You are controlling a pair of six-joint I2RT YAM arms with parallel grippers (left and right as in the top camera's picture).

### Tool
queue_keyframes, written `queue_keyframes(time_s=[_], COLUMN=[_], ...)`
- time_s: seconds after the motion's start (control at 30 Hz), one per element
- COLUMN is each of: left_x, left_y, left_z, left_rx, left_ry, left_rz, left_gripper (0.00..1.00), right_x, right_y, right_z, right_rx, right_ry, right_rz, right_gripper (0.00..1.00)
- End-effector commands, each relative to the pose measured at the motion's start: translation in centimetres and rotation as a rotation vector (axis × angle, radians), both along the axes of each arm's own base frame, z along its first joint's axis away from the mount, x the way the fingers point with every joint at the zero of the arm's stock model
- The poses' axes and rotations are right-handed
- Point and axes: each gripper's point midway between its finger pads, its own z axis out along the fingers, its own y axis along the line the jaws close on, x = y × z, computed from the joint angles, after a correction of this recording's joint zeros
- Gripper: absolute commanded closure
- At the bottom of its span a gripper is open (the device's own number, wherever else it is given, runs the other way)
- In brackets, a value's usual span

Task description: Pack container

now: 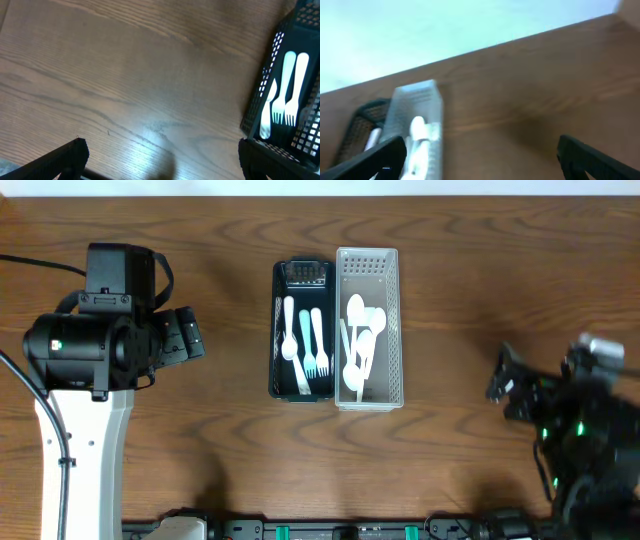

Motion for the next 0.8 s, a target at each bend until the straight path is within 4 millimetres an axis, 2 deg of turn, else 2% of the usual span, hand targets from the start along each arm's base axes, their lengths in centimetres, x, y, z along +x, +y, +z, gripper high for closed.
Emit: queue_keyframes(time_s=[0.0,0.13,0.33,0.53,0.77], left_x=[-0.3,-0.3,-0.3,-0.3,-0.3], left_y=[0.3,0.3,0.3,0.3,0.3], left_z=[0.4,0.4,0.4,0.4,0.4], left_rx=[0.011,0.012,0.012,0.011,0.011], left_ry=[-0.011,-0.011,-0.011,-0.011,-0.011], left_rz=[0.005,0.005,0.005,0.005,0.005], left_gripper=[0.02,0.02,0.02,0.02,0.02], right_x=[-1.6,-3.0,-3.5,-2.9,-1.9], right_y=[-1.2,-1.5,-0.8,-0.5,-0.5], right_z=[-3.1,-6.3,-10.5,-14.3,-17.1], right_rx=[-0.057,-0.077,-0.062,-0.039,-0.04], right_ry=[0.0,-0.017,-0.032,-0.015,0.004], right_rz=[-0.02,-0.014,0.023,0.034,0.035], right_gripper=[0.01,0.01,0.01,0.01,0.01])
